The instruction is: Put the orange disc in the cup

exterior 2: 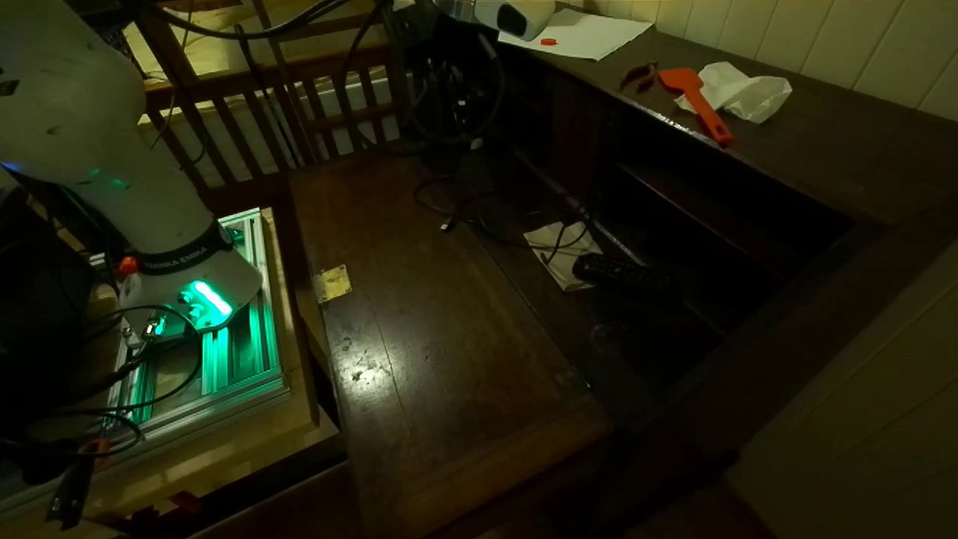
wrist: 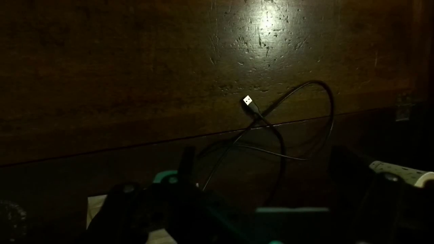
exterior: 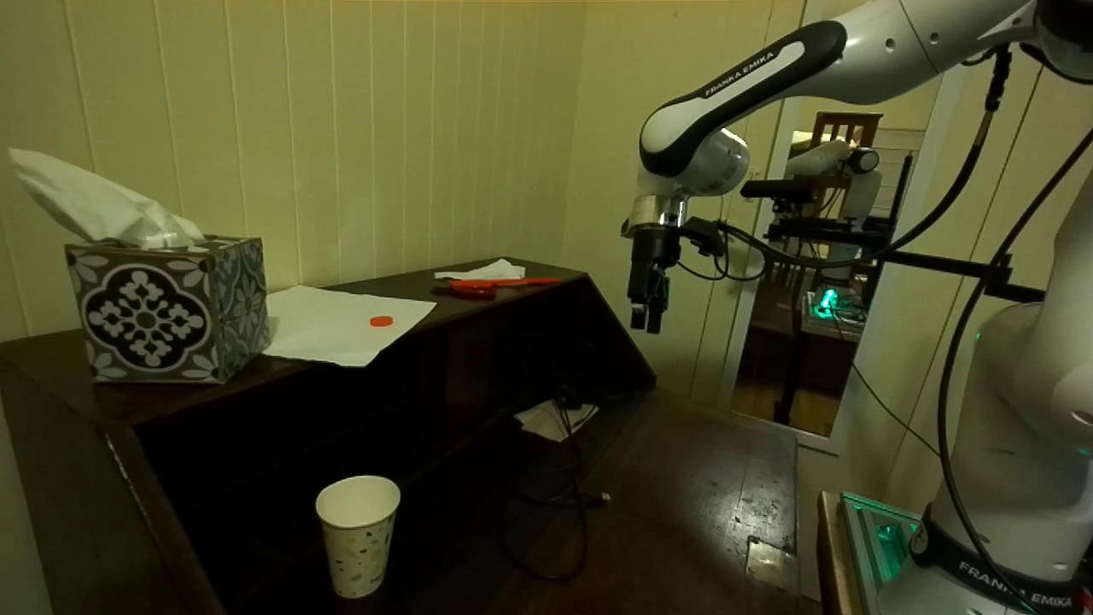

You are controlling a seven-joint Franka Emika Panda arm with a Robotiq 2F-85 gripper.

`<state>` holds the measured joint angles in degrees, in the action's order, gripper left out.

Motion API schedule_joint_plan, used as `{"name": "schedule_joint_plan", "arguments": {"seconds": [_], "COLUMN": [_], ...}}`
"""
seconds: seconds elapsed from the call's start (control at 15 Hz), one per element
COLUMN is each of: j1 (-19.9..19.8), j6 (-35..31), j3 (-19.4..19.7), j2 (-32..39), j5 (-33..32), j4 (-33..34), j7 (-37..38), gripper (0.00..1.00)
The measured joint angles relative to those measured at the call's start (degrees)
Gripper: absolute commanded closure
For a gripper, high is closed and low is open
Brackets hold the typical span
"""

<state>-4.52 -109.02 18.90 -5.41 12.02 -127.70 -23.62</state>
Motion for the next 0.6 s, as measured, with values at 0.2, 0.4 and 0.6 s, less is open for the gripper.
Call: {"name": "schedule_joint_plan", "arguments": {"seconds": [0.2, 0.4, 0.6], "j1": [-0.7, -0.1, 1.8], "j6": [0.6, 0.3, -2.6], "j3": [-2.4, -7.4, -12.9], "j2": [0.2, 0.3, 0.3], "j5": [1.2, 2.8, 5.3], "j4": [0.0, 0.0, 0.0], "j7": [4.8, 16.1, 29.2], "gripper": [0.00, 0.00, 0.00]}}
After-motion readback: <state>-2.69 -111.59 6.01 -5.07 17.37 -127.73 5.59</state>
